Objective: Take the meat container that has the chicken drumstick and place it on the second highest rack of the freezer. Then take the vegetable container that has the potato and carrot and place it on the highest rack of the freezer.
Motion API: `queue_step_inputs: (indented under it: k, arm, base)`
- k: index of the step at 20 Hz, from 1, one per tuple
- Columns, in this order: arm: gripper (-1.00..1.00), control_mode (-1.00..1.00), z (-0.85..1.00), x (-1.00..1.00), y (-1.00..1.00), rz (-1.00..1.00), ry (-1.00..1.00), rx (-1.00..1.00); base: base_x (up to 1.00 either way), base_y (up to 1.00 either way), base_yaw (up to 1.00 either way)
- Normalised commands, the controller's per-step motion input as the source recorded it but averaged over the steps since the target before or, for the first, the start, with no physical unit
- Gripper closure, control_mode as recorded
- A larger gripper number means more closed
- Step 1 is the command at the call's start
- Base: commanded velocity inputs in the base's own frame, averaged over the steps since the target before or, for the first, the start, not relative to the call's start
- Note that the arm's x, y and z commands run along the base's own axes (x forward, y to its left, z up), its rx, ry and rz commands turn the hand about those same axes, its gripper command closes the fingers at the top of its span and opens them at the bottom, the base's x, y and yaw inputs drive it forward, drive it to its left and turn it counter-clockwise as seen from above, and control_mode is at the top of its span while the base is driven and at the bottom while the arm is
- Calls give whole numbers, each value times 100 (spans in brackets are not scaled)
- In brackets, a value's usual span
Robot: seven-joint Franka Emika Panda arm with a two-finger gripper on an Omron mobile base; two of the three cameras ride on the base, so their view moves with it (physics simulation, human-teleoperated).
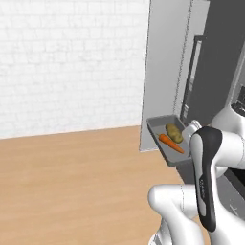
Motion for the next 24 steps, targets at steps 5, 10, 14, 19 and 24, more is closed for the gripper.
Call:
queue_step_inputs:
  k: [5,10,14,19,24]
  arm:
    - [100,100,0,0,0,0,0,0]
    - [100,100,0,0,0,0,0,0]
    - [100,100,0,0,0,0,0,0]
    - [100,100,0,0,0,0,0,0]
    - [100,100,0,0,0,0,0,0]
  base:
    - [100,22,-7]
    - [100,45,-19]
    - [100,47,-48]
    - [85,63,-68]
    - [42,87,-58]
